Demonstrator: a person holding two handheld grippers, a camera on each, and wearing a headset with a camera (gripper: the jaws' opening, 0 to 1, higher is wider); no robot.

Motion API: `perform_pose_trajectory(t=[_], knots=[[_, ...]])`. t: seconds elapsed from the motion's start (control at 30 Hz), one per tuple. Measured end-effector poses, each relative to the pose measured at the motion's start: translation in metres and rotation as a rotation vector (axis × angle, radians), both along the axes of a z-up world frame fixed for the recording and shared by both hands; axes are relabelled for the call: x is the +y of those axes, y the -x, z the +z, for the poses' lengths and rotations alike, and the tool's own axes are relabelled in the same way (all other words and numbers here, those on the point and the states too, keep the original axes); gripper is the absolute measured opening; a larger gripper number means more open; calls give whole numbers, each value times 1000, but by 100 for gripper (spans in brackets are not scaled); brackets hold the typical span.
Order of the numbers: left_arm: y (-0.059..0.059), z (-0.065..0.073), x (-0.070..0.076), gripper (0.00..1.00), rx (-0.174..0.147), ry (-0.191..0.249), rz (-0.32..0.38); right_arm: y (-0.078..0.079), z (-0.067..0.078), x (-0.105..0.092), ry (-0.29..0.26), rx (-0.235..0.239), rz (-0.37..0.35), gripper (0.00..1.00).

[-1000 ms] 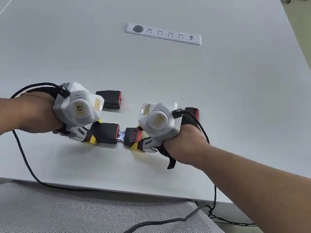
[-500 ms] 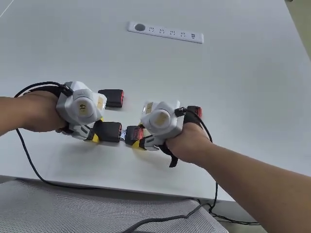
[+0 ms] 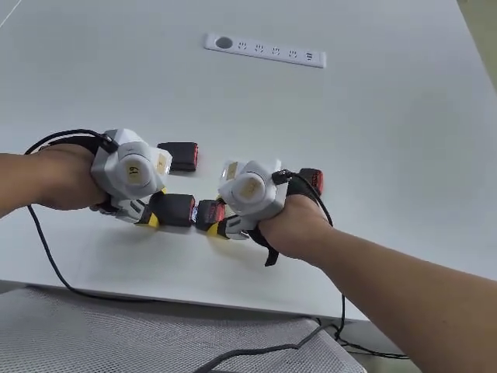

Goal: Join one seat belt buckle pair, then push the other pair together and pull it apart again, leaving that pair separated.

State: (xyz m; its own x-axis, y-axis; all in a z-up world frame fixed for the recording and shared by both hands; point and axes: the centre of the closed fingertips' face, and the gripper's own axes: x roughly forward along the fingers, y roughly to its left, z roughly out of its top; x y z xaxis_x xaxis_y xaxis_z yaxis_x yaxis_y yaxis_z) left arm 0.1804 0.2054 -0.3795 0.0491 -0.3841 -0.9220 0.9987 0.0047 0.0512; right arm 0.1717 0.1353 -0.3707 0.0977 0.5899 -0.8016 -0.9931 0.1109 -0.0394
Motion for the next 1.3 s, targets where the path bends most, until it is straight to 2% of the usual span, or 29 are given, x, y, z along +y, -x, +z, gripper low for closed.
perform_pose_trajectory(t=[0.27, 0.4, 0.5, 0.6, 0.8, 0.97, 1.1, 1.3], knots=[[2, 1, 0, 30, 0, -6, 0, -1, 0, -2, 4, -7, 0, 32], [3, 3, 1, 31, 14, 23, 20, -1, 0, -4, 4, -10, 14, 32], [5, 4, 2, 30, 5, 35, 14, -1, 0, -8, 6, -24, 28, 31], [9, 9, 0, 30, 10, 43, 19, -1, 0, -7, -7, -13, 21, 31], [16, 17, -3, 30, 18, 32, 15, 0, 0, -8, -3, -14, 25, 31], [20, 20, -4, 30, 12, 32, 19, -1, -1, -7, -1, -7, 22, 31], [20, 22, -5, 30, 8, 19, 21, -1, 0, -6, 22, -4, 37, 32], [19, 22, -5, 31, 17, 0, 40, 0, 0, -7, 38, -1, 39, 33]])
